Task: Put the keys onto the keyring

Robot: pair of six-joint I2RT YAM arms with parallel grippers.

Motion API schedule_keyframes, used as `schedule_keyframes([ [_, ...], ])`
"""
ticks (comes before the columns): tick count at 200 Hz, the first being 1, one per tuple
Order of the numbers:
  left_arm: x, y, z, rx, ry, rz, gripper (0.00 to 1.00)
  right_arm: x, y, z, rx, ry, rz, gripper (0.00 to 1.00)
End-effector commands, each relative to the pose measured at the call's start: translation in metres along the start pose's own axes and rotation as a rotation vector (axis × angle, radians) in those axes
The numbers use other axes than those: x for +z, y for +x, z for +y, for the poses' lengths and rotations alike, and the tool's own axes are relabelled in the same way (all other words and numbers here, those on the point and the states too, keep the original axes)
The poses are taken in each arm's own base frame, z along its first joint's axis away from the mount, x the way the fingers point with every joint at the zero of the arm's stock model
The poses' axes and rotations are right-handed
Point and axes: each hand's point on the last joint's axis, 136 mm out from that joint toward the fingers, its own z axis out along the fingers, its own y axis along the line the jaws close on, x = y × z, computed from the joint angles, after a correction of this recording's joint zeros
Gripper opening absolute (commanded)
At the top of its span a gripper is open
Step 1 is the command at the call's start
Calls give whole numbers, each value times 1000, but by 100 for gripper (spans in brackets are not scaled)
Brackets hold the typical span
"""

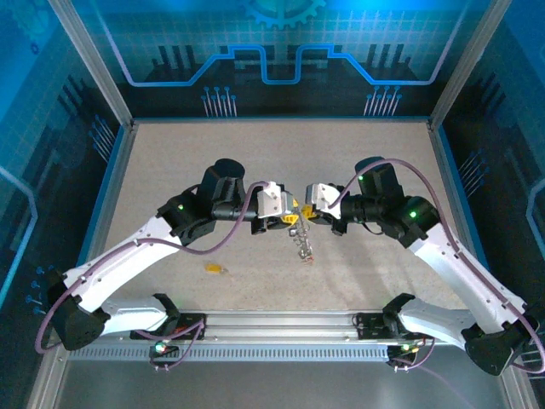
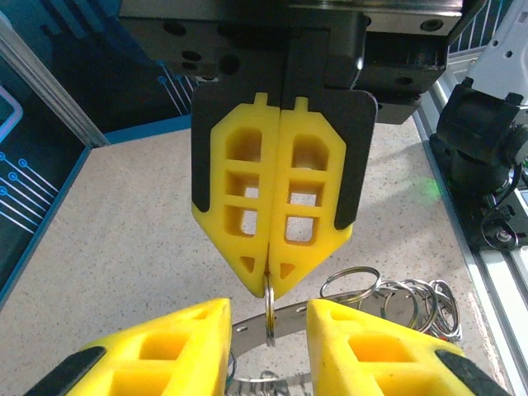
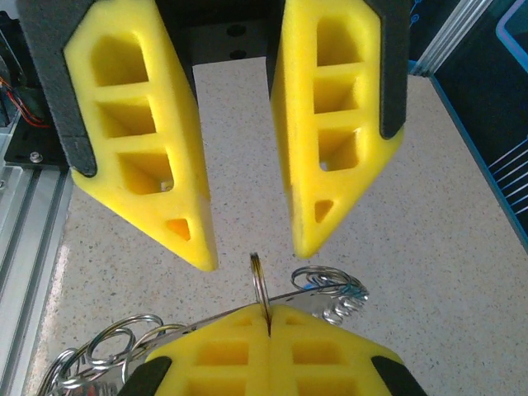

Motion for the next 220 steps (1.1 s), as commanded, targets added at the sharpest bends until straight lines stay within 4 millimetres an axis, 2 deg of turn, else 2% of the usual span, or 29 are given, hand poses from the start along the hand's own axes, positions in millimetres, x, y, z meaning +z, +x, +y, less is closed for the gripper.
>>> schedule_keyframes([
  [1,0,-3,-4,6,20,-1,27,-8,-27,-1,-44,0,-80,0],
  [34,6,5,1,-20,21,56,23,-9,-32,-1,-48,3,-101,0],
  [68,7,5,4,-28,19,73,19,-6,-32,0,-33,-12,-105,0],
  [75,7,4,4,-28,14,69,15,-4,-33,1,-30,-18,-110,0],
  [90,5,1,7,-31,-1,59,0,-1,-32,2,-25,-26,-112,0],
  [126,-1,-9,10,-14,-40,11,0,-5,-39,-3,-4,8,-142,0],
  [137,-4,-14,10,-6,-43,-23,0,-11,-45,-3,6,19,-183,11],
  [152,-9,-22,9,-5,-45,-88,0,-17,-48,1,19,18,-245,18],
  [186,-23,-44,1,53,-45,-249,0,-36,-57,2,7,55,-354,17],
  [220,-32,-59,-3,55,-19,-342,0,-46,-64,6,-25,53,-424,23],
])
